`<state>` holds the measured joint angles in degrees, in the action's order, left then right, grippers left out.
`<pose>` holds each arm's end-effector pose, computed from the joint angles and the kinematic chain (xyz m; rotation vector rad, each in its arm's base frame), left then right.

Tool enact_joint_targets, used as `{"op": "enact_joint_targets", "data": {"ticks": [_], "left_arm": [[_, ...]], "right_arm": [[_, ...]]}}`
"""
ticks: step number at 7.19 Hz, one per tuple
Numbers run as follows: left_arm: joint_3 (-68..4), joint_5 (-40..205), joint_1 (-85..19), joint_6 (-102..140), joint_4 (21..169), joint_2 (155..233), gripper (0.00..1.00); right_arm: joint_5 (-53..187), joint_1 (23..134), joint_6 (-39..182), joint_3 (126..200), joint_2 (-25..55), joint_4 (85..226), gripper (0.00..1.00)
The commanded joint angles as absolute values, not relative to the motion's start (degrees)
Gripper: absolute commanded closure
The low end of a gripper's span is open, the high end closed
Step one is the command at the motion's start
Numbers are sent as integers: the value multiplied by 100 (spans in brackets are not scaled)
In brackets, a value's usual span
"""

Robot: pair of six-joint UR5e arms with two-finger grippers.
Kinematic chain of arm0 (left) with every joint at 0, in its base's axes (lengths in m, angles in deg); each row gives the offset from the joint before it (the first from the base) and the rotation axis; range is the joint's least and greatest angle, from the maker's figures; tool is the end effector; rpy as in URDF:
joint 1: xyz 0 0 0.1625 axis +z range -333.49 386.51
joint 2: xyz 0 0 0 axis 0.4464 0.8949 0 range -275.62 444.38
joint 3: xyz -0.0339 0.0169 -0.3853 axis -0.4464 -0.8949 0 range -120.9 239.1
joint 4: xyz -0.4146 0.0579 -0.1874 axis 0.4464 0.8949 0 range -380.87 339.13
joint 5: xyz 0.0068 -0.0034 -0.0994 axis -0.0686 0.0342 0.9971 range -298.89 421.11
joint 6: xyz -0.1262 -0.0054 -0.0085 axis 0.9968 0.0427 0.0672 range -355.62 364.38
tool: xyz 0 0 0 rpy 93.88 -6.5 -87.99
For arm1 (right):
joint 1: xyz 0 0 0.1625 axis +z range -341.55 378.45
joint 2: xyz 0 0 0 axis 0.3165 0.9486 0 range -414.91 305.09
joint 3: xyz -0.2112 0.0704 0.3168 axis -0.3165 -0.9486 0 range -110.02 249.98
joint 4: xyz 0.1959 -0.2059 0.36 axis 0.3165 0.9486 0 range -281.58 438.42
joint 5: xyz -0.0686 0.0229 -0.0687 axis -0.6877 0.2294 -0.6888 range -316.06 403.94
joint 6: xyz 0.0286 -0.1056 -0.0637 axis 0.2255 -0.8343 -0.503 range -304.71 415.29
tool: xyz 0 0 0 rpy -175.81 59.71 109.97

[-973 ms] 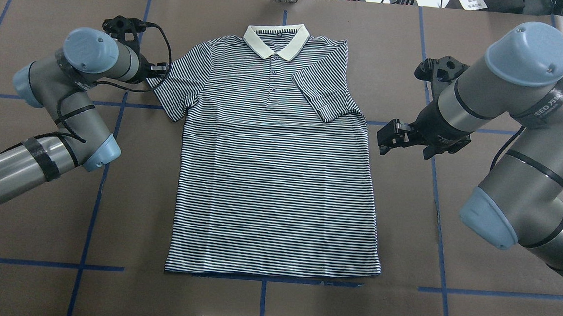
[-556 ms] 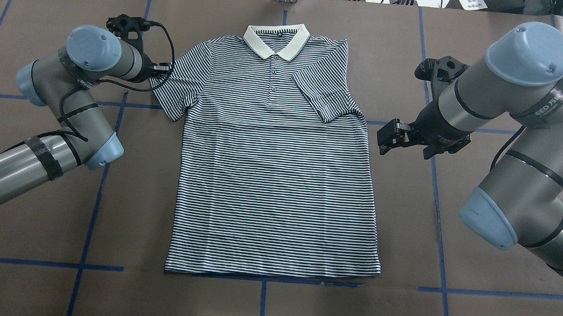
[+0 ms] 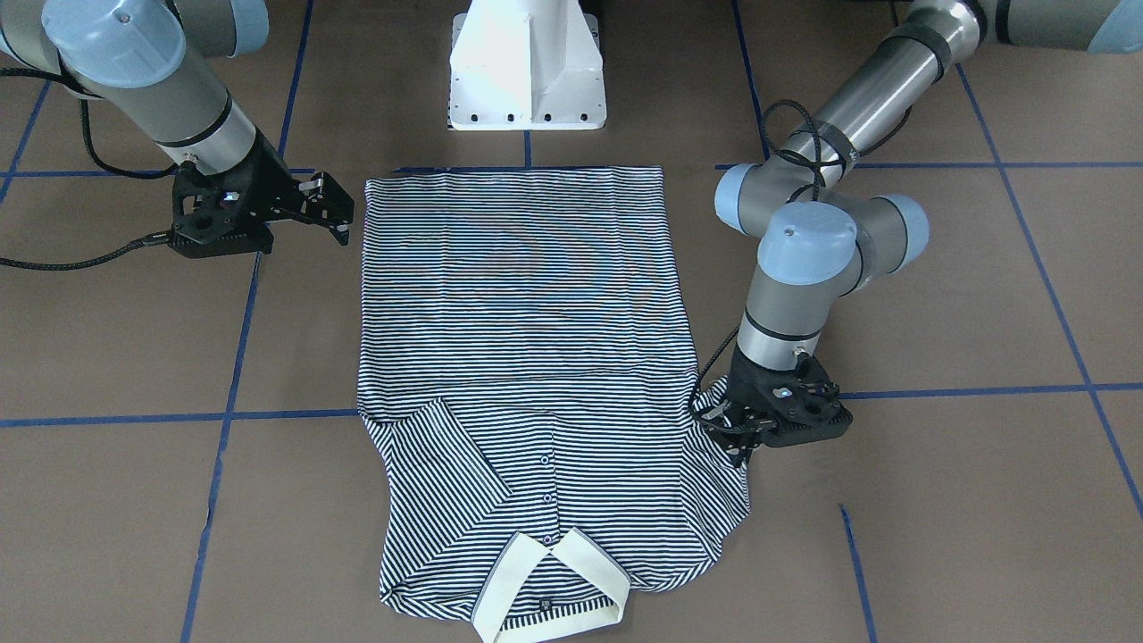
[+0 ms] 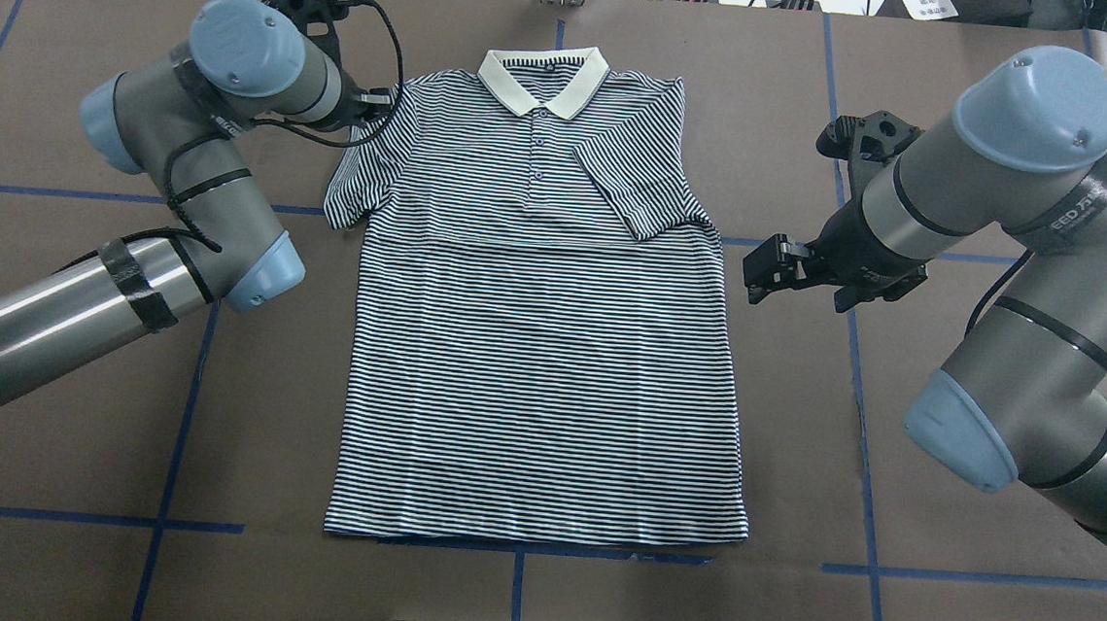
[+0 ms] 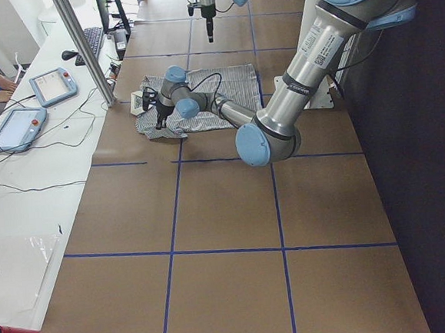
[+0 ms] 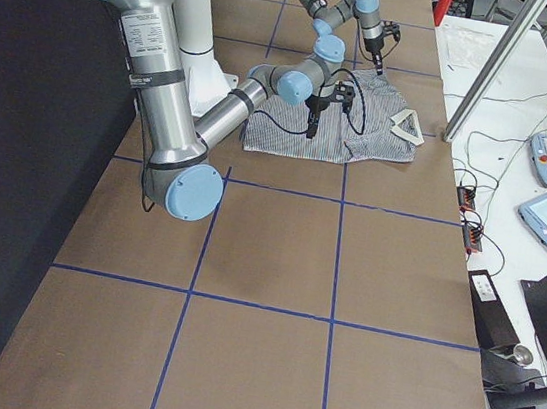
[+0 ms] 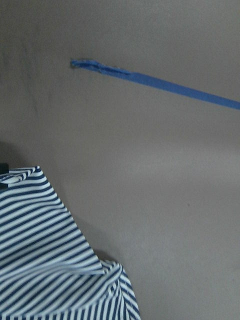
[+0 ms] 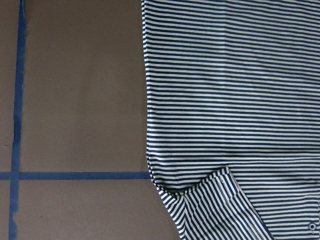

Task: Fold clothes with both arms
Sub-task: 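Fold the sleeve nearest the left gripper inward over the shirt body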

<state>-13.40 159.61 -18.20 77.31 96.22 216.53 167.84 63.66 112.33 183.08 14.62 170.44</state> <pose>0.5012 -0.6574 0.2657 0.3466 0.8500 -0.3812 -0.3766 -0.4685 0.2352 0.0049 -0.9006 -0.0152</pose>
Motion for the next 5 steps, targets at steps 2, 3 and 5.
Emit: {"op": "enact_joint_targets", "data": {"ticks": [2, 3, 5], "left_arm": [[-298, 15937, -1454, 9041, 10021, 22718, 100], [88, 15911, -1462, 9051, 10346, 22781, 100], [233, 15911, -1454, 8999, 10542, 22764, 1]], "right_arm": [[16778, 6363, 11233, 18309, 1523, 17044, 0], [16751, 6362, 11233, 18309, 1532, 17044, 0], [16751, 6362, 11233, 18309, 1514, 17044, 0]]}}
